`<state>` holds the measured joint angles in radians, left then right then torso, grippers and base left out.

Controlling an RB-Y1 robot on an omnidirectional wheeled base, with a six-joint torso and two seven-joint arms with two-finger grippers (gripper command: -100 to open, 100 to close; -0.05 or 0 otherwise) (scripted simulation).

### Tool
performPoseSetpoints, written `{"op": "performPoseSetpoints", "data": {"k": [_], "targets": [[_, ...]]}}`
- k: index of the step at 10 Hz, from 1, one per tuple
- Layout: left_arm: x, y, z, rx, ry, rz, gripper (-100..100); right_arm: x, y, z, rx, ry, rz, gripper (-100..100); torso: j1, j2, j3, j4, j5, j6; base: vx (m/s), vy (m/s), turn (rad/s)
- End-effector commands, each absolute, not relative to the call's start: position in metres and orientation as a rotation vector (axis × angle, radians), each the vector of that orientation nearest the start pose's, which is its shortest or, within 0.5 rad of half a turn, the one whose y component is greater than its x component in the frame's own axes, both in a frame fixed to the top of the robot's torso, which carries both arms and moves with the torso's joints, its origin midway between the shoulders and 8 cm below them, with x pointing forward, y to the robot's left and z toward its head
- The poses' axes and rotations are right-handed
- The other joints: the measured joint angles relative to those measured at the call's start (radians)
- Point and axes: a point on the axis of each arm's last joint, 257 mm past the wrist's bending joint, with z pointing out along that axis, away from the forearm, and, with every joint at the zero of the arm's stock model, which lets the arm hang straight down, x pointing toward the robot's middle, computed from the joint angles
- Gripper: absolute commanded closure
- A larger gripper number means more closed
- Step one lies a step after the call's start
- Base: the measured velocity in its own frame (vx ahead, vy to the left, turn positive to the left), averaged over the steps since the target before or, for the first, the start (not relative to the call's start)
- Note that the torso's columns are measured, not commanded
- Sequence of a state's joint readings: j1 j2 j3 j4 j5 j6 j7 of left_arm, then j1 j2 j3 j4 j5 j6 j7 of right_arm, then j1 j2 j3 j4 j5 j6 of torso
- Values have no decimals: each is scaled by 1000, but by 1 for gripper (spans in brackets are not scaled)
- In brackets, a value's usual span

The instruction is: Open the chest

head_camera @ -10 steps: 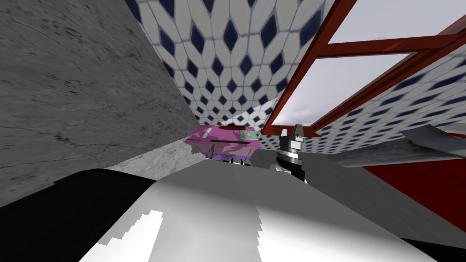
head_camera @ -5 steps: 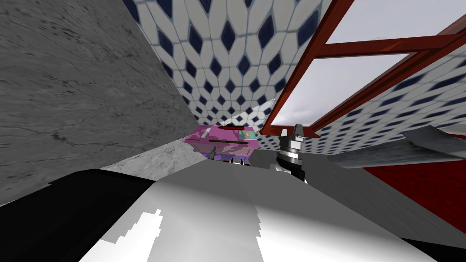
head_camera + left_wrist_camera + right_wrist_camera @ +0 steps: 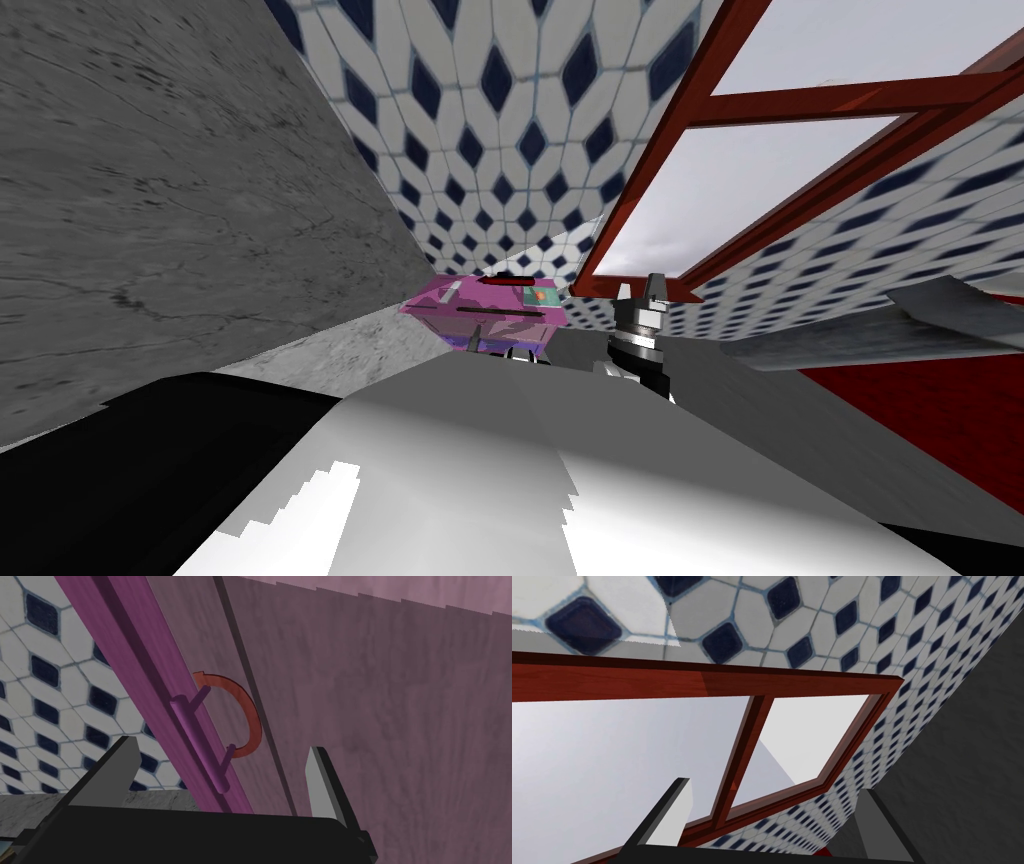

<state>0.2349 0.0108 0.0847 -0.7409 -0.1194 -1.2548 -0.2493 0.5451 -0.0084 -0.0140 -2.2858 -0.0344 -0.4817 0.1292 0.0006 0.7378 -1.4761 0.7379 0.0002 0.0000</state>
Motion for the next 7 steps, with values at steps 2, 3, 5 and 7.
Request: {"op": "performPoseSetpoints", "data": {"k": [2, 3, 5, 7], "targets": [[334, 263, -378, -850, 1167, -989, -100, 341, -293, 10, 663, 667, 1163, 0, -1, 1, 0, 0, 0, 0, -8, -15, 9], [342, 264, -376, -849, 1167, -989, -100, 341, -293, 10, 663, 667, 1163, 0, -1, 1, 0, 0, 0, 0, -14, -19, 9], [349, 264, -373, -847, 1166, -991, -100, 341, -293, 10, 663, 667, 1163, 0, -1, 1, 0, 0, 0, 0, -17, -16, 6], [331, 262, -379, -850, 1166, -988, 100, 341, -293, 10, 663, 667, 1163, 0, 1, -1, 0, 0, 0, 0, 15, 16, -14]]}}
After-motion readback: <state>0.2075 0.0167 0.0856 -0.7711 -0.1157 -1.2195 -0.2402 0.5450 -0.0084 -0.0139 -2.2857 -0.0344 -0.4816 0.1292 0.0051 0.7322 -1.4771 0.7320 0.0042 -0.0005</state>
